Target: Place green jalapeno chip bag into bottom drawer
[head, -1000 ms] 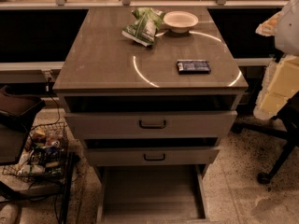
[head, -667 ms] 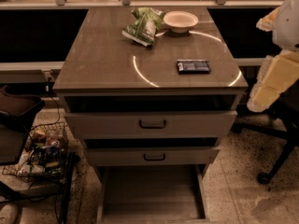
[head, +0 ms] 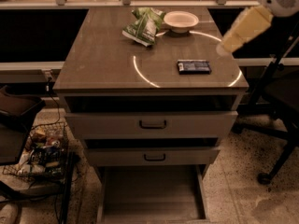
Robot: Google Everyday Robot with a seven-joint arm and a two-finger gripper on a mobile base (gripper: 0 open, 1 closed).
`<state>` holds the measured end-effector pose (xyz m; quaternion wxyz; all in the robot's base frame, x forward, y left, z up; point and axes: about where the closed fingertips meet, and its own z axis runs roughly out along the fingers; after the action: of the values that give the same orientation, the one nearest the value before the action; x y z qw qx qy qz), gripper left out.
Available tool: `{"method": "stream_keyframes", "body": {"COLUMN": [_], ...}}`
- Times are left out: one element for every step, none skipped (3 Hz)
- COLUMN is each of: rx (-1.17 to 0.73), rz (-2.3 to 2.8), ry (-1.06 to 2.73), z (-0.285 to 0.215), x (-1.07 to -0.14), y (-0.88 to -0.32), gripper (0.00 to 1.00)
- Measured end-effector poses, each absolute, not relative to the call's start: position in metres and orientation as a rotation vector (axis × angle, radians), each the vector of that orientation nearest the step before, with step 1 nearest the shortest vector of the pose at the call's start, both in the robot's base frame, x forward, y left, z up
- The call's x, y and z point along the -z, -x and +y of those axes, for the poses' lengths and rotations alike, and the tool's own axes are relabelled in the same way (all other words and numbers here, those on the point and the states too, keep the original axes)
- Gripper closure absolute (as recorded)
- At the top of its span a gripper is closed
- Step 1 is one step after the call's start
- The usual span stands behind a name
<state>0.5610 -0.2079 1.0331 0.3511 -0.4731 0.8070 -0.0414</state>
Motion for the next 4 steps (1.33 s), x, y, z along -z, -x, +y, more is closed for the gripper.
{"method": "stream_keyframes", "body": {"rx": [0.081,-0.069,-0.066,-0.054], "rz": [2.090,2.174,2.171,2.201], "ry": [1.022,0.772,0.780,0.703], "z": [-0.199,-0.182,-0.182,-0.180], "x": [-1.067,-1.070,-1.070,-1.063], "y": [-0.623,-0.667,-0.667,-0.682], "gripper": [0.00,0.00,0.00,0.00]}}
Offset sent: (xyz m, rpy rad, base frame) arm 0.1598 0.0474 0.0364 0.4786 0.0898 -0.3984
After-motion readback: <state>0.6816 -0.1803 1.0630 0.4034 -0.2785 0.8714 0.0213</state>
